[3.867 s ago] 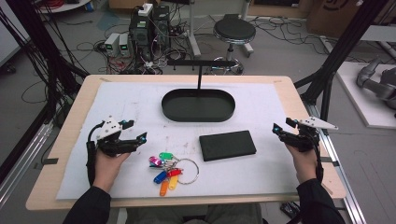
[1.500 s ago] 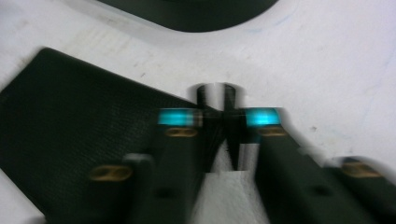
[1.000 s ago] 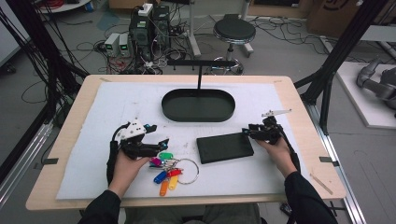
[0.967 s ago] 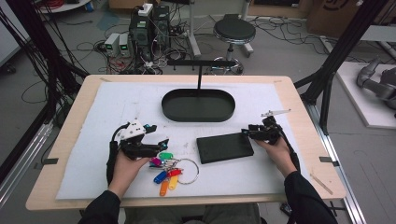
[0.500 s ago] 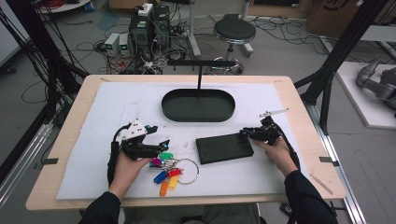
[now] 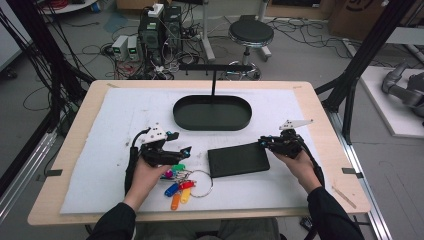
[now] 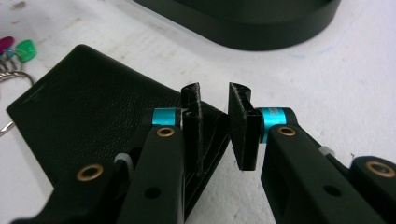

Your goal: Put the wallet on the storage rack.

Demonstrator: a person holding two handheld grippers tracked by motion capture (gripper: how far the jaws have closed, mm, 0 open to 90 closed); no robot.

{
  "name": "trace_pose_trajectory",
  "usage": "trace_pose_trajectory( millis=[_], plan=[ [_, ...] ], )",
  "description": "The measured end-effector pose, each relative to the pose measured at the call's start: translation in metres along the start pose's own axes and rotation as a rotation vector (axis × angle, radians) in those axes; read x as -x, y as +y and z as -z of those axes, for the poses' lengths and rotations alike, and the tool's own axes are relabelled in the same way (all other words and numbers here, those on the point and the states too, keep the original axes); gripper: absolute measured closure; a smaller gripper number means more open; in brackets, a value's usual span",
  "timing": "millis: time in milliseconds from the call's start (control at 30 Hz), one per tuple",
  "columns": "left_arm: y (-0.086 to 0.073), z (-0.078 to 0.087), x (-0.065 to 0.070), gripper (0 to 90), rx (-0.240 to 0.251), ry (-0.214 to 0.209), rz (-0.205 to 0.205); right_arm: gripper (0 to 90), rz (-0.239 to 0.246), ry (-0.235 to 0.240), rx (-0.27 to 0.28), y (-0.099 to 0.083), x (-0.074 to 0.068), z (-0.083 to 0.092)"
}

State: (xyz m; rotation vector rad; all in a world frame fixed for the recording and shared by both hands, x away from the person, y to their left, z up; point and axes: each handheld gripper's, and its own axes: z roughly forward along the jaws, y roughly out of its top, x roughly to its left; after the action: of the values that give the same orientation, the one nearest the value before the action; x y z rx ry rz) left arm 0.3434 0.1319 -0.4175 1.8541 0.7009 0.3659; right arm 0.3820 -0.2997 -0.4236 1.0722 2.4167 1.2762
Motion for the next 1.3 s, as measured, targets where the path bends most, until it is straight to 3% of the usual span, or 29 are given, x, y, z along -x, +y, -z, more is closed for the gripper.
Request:
trace_pose_trajectory(
  millis=[133, 167, 200, 267, 333, 400, 467, 533, 700, 900, 933, 967, 1000, 1200, 1300],
  plan=[
    [0.002, -0.01, -0.001, 26.3, -0.029, -0.02, 0.009, 77.5, 0.032, -0.005, 0.035, 0.0, -0.005, 0.007],
    [0.003, -0.015, -0.001, 26.3, -0.033, -0.034, 0.027, 77.5, 0.038, -0.007, 0.043, 0.0, -0.006, 0.009],
    [0.004, -0.023, -0.002, 26.3, -0.038, -0.075, 0.067, 77.5, 0.037, -0.007, 0.045, 0.0, -0.007, 0.01],
    [0.005, -0.034, -0.002, 26.3, -0.058, -0.118, 0.1, 77.5, 0.056, -0.009, 0.058, 0.0, -0.01, 0.013],
    [0.006, -0.039, -0.001, 26.3, -0.066, -0.135, 0.106, 77.5, 0.067, -0.009, 0.069, 0.0, -0.011, 0.016],
    [0.005, -0.054, 0.001, 26.3, -0.096, -0.182, 0.116, 77.7, 0.079, -0.007, 0.076, 0.0, -0.012, 0.019],
    [0.003, -0.058, 0.001, 26.5, -0.105, -0.193, 0.123, 77.7, 0.088, -0.005, 0.08, 0.0, -0.012, 0.019],
    [0.001, -0.066, 0.0, 26.5, -0.14, -0.222, 0.152, 77.7, 0.108, -0.007, 0.086, -0.001, -0.014, 0.022],
    [0.003, -0.074, -0.003, 28.4, -0.14, -0.272, 0.2, 77.7, 0.137, -0.003, 0.098, -0.001, -0.016, 0.026],
    [0.005, -0.08, -0.001, 39.0, -0.192, -0.313, 0.183, 77.7, 0.177, 0.007, 0.111, -0.002, -0.017, 0.031],
    [0.006, -0.08, 0.002, 44.7, -0.202, -0.35, 0.155, 77.6, 0.189, 0.017, 0.114, -0.002, -0.017, 0.033],
    [0.006, -0.08, 0.002, 50.8, -0.202, -0.35, 0.155, 77.6, 0.191, 0.022, 0.114, -0.002, -0.017, 0.033],
    [0.007, -0.08, 0.006, 52.8, -0.205, -0.348, 0.112, 77.5, 0.196, 0.021, 0.115, -0.002, -0.017, 0.033],
    [0.011, -0.07, 0.005, 67.8, -0.146, -0.381, 0.107, 76.1, 0.21, 0.036, 0.089, -0.005, -0.013, 0.035],
    [0.013, -0.066, 0.007, 72.9, -0.137, -0.387, 0.085, 74.9, 0.203, 0.058, 0.091, -0.007, -0.011, 0.036]
  ],
)
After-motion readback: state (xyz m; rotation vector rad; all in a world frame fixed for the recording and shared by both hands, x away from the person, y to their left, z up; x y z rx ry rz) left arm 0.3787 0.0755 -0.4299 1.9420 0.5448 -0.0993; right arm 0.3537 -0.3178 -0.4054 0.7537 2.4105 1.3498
